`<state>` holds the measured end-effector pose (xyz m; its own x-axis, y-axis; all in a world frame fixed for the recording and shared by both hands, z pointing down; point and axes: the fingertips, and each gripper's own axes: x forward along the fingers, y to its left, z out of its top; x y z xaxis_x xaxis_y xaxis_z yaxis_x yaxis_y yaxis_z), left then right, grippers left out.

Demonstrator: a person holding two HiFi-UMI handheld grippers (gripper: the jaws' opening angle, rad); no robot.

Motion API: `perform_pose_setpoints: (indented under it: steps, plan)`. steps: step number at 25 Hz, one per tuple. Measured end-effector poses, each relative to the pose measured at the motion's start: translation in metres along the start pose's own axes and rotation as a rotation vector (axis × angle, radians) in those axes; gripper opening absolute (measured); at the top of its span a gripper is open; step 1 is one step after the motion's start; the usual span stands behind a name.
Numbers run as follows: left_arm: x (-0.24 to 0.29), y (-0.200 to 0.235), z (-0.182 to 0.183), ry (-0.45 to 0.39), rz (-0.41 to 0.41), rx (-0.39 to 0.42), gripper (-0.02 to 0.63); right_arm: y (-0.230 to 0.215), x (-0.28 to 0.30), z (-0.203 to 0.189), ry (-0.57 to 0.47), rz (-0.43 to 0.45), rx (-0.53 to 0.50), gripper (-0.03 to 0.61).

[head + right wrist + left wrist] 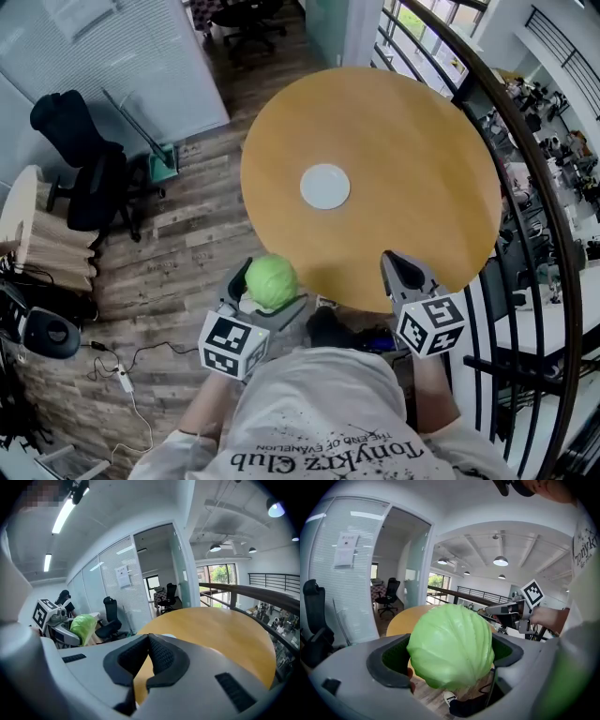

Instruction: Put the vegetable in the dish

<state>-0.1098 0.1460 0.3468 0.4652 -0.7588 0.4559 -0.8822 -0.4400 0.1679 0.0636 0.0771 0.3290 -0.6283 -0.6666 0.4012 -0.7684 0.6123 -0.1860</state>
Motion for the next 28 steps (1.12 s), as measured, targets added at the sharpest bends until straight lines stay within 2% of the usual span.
perform_pose_setpoints:
  steps: [4,11,19,28]
  plan:
    - [0.037,0.007,0.027,0.018,-0.008,-0.016,0.503,-0.034,0.021,0.024,0.004,0.007,0.007,0.016]
    - [0.087,0.017,0.047,0.045,-0.011,-0.006,0.503,-0.075,0.048,0.024,0.033,0.025,0.039,0.017]
    - [0.113,0.041,0.069,0.079,-0.023,0.009,0.503,-0.090,0.075,0.033,0.056,0.013,0.081,0.016]
    - [0.127,0.052,0.076,0.120,-0.085,0.047,0.503,-0.095,0.077,0.040,0.045,-0.063,0.111,0.017]
